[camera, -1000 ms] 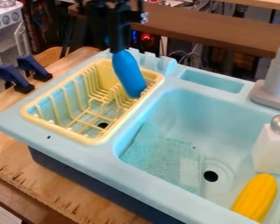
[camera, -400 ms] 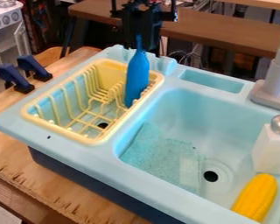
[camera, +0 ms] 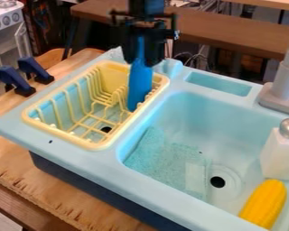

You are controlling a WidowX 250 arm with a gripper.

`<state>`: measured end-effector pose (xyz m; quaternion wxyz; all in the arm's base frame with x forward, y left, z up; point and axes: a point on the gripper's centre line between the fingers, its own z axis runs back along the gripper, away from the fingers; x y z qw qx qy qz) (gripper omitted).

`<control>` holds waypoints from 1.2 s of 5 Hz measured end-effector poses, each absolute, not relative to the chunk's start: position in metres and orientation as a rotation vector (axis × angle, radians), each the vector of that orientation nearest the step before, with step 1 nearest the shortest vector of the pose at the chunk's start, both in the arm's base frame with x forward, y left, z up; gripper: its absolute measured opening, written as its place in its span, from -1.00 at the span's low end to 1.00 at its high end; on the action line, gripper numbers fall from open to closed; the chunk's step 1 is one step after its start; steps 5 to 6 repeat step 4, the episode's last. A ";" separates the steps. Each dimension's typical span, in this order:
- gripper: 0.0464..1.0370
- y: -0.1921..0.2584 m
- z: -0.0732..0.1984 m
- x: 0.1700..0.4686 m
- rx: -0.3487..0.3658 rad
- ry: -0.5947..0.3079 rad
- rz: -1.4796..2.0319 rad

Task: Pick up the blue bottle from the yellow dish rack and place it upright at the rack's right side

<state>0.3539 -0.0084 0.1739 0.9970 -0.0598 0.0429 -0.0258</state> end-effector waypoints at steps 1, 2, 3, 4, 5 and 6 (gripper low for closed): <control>0.90 -0.012 0.181 0.348 -0.128 0.033 -0.066; 0.94 -0.015 0.211 0.333 -0.153 -0.110 -0.092; 0.93 -0.019 0.235 0.326 -0.173 -0.218 -0.127; 0.93 -0.039 0.259 0.325 -0.045 -0.241 -0.195; 0.93 -0.039 0.259 0.325 -0.045 -0.241 -0.195; 0.93 -0.039 0.259 0.325 -0.045 -0.241 -0.195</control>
